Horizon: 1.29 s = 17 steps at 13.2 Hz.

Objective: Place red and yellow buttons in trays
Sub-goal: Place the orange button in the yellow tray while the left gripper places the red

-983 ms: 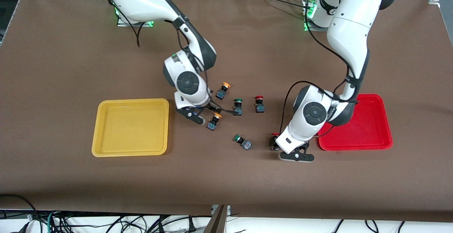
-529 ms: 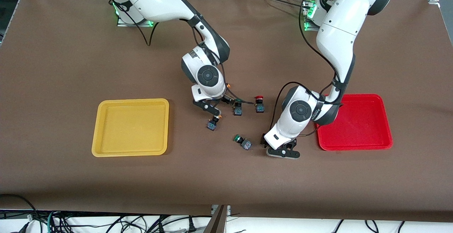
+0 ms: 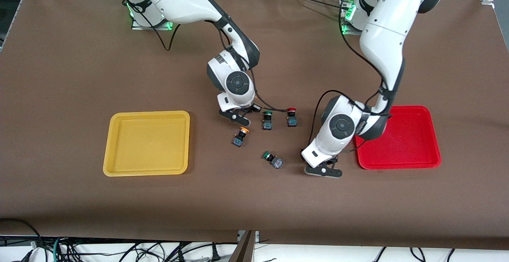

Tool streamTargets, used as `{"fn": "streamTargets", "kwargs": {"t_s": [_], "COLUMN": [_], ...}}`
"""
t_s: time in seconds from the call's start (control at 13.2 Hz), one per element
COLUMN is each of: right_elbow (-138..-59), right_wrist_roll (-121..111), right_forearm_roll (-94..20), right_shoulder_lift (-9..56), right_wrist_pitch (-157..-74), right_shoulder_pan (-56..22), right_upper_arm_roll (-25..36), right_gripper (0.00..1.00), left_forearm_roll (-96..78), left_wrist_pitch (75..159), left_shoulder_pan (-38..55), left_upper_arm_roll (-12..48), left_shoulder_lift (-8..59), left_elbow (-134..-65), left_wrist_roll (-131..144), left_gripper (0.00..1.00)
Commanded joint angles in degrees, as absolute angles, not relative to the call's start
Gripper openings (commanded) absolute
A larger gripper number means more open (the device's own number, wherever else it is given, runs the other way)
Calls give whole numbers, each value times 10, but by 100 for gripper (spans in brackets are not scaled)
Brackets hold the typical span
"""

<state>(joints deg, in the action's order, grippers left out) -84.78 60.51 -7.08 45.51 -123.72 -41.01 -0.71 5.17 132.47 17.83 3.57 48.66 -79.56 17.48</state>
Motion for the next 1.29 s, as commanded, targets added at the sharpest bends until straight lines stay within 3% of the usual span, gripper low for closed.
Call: {"fn": "streamTargets", "kwargs": {"t_s": [0.0, 0.15, 0.3, 0.45, 0.61, 0.68, 0.76, 0.83, 0.91, 1.21], "right_elbow": [-853, -853, -854, -854, -858, -860, -861, -860, -857, -829], "right_wrist_roll": [473, 353, 221, 123, 77, 68, 67, 67, 66, 185], "right_forearm_roll": [-80, -70, -65, -65, -64, -64, -65, -65, -65, -76], "right_shoulder_lift": [383, 374, 381, 402, 417, 424, 432, 438, 439, 428], "right_wrist_pitch": [-1129, -1085, -1083, -1090, -1099, -1104, -1107, -1114, -1119, -1113], "right_shoulder_pan": [-308, -232, -164, -90, -46, -38, -30, -30, -30, -103], "right_upper_arm_roll": [-10, 2, 31, 36, 36, 36, 36, 36, 36, 15], "right_gripper": [0, 0, 0, 0, 0, 0, 0, 39, 99, 100], "left_forearm_roll": [65, 65, 66, 67, 66, 65, 65, 66, 63, 0], "left_wrist_pitch": [1183, 1094, 1075, 1109, 1195, 1243, 1252, 1251, 1244, 1226], "left_shoulder_pan": [125, 71, 28, -7, -15, -19, -26, -26, -22, -17], "left_upper_arm_roll": [39, 37, 36, 38, 42, 43, 43, 43, 45, 122], "left_shoulder_lift": [386, 368, 369, 367, 352, 343, 338, 327, 317, 292], "left_elbow": [-824, -824, -842, -897, -982, -1019, -1026, -1026, -1023, -997], "left_wrist_roll": [103, -33, -156, -179, -175, -173, -179, -181, -178, -60], "left_gripper": [0, 0, 0, 0, 0, 32, 99, 100, 100, 100]}}
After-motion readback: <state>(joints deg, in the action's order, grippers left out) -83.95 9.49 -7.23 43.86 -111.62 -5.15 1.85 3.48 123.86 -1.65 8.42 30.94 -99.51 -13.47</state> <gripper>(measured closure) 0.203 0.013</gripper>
